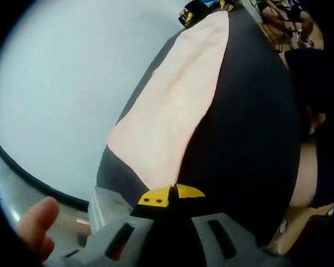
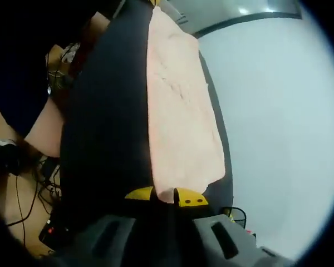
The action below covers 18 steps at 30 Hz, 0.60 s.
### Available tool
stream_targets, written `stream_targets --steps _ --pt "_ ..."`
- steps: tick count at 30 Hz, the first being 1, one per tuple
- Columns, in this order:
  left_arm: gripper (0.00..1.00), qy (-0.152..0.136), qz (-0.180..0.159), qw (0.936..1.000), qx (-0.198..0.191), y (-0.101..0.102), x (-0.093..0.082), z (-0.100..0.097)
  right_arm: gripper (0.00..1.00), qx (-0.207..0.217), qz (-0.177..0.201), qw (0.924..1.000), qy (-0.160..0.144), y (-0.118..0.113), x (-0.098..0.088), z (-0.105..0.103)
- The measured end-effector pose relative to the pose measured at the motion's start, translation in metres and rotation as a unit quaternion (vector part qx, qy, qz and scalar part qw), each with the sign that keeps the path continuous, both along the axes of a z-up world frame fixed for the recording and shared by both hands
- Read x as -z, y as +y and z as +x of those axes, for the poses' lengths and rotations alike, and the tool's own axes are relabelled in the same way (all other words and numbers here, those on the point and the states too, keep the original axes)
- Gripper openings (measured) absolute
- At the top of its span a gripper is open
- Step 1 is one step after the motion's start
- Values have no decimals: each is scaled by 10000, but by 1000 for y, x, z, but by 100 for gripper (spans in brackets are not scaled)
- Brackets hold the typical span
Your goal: Fold the towel on the table until its edges align and the towel forms a compact rectangular stack.
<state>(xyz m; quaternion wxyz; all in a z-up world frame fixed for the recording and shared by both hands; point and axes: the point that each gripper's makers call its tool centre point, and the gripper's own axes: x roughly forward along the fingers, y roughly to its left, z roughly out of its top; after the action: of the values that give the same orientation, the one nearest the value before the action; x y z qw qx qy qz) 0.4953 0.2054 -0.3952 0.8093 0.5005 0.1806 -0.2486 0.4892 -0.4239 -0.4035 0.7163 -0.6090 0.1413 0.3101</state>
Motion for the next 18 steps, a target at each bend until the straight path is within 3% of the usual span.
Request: stream_targets --steps 5,8,11,15,18 --pt "0 -12 -14 10000 21 -3 -3 -1 3 -20 237 9997 81 8 0 -2" --pt "0 -86 24 10000 21 1 -8 -1 2 -25 613 9970 474 12 1 -15" --pt "0 -304 98 9995 47 1 -19 -1 1 -20 581 9973 441 3 -7 -22" --pt "0 -461 204 9987 90 0 -24 3 1 159 1107 9927 450 -5 -21 -23" --pt "0 -640 294 9974 178 -6 -33 -2 1 128 1105 9928 452 -5 -21 -29"
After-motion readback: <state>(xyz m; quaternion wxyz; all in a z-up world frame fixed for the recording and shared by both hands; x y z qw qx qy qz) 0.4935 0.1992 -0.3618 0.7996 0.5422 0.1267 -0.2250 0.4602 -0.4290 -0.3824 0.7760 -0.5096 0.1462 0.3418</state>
